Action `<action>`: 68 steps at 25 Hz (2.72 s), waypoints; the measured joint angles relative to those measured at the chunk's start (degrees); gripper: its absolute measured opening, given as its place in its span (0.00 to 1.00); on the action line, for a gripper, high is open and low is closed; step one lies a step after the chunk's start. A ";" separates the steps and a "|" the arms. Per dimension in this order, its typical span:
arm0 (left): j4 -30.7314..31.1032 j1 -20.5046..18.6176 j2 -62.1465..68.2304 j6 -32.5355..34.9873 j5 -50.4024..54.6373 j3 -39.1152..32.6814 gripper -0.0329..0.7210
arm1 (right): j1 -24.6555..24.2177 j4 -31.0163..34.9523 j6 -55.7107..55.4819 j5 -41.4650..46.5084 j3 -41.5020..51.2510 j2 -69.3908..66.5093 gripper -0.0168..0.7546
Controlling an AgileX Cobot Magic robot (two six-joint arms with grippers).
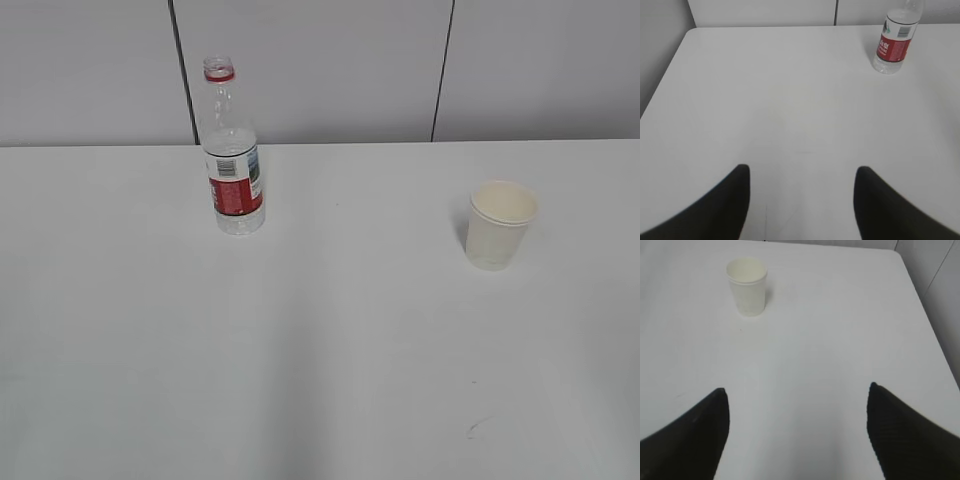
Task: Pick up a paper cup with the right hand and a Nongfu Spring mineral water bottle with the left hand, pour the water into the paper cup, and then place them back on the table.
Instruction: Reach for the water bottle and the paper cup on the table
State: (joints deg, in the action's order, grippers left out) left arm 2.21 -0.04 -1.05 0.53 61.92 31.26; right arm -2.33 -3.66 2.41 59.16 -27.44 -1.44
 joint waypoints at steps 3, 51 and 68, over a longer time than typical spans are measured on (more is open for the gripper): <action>0.00 0.00 0.00 0.00 0.00 0.00 0.58 | -0.05 -0.34 0.00 -6.81 -0.93 -5.07 0.84; 0.00 0.00 0.00 0.00 0.00 0.00 0.58 | -0.05 -15.61 -11.92 -99.70 14.19 -69.19 0.78; 0.00 0.00 0.00 0.00 0.00 0.00 0.58 | -0.05 -12.67 -3.87 -123.76 11.17 -100.74 0.78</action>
State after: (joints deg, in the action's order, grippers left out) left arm 2.21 -0.04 -1.05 0.53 61.92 31.26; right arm -2.38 -16.33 -1.46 -64.60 -16.27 -102.18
